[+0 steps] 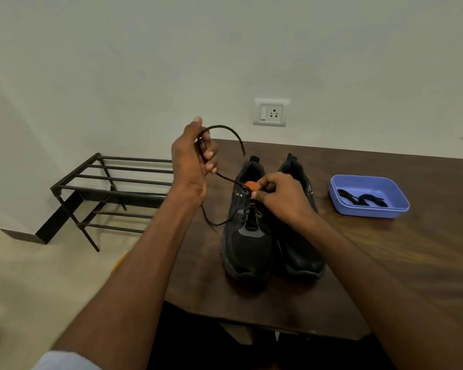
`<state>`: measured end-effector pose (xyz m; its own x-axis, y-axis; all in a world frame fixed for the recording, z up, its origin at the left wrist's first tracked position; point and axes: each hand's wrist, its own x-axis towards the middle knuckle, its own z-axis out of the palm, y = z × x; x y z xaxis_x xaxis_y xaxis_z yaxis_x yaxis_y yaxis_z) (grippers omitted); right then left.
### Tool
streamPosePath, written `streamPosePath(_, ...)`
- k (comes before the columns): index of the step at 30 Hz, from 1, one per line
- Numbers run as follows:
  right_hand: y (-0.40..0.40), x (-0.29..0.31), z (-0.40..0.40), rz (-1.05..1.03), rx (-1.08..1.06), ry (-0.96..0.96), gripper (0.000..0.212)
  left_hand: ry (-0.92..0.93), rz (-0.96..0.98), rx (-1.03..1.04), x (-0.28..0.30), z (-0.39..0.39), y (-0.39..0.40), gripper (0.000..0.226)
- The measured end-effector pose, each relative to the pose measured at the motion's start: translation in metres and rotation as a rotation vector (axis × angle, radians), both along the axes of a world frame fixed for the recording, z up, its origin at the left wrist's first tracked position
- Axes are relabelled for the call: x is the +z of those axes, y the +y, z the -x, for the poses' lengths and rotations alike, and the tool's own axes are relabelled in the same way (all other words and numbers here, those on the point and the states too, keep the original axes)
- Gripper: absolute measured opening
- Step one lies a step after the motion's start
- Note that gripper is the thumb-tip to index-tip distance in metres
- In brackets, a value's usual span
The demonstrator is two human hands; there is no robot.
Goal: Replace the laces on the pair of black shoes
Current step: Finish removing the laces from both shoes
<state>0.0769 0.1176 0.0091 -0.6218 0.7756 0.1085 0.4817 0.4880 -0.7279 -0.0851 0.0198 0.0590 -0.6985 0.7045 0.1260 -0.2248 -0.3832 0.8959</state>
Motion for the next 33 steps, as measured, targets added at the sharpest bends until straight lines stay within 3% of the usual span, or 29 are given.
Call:
streamPosePath(3, -0.003, 0.003, -0.003, -0.084, 0.089, -0.084, 0.028, -0.026, -0.032, 0.025, 0.004, 0.002, -0.005, 0.045)
streamPosePath(5, -0.005, 0.004, -0.003, -0.167, 0.127, -0.138, 0.023, 0.081, 0.059, 0.080, 0.006, 0.002, -0.006, 0.050)
streamPosePath(8, -0.004, 0.005, -0.001, -0.162, 0.099, -0.065, 0.014, 0.698, 0.520, 0.194, -0.013, 0.007, -0.005, 0.050)
streamPosePath(10, -0.003, 0.005, 0.000, -0.118, 0.098, -0.006, 0.015, 0.964, 0.814, 0.180, -0.032, 0.011, -0.004, 0.046)
streamPosePath(15, -0.007, -0.002, 0.002, -0.255, 0.171, -0.143, 0.046, 1.073, 1.121, 0.145, -0.046, 0.009, 0.001, 0.026)
streamPosePath(18, -0.006, -0.003, 0.006, -0.223, 0.109, -0.029, 0.037, 1.125, 1.116, 0.142, -0.047, 0.003, 0.005, 0.010)
streamPosePath(23, 0.000, 0.023, 0.002, 0.570, 0.097, 0.574, 0.029, 1.179, 0.795, -0.066, -0.041, -0.002, 0.011, 0.045)
streamPosePath(25, 0.006, 0.042, -0.009, 0.682, 0.105, 0.788, 0.028, 1.187, 0.766, -0.100, -0.041, -0.006, 0.014, 0.048)
streamPosePath(27, 0.010, 0.059, -0.022, 0.705, 0.115, 0.874, 0.041, 1.166, 0.762, -0.100, -0.044, -0.007, 0.016, 0.049)
streamPosePath(30, 0.017, 0.074, -0.046, 0.600, 0.223, 0.631, 0.066, 1.124, 0.691, -0.061, -0.043, -0.006, 0.018, 0.044)
streamPosePath(33, 0.018, 0.072, -0.061, 0.323, 0.272, -0.017, 0.075, 1.110, 0.618, -0.064, -0.041, -0.010, 0.019, 0.033)
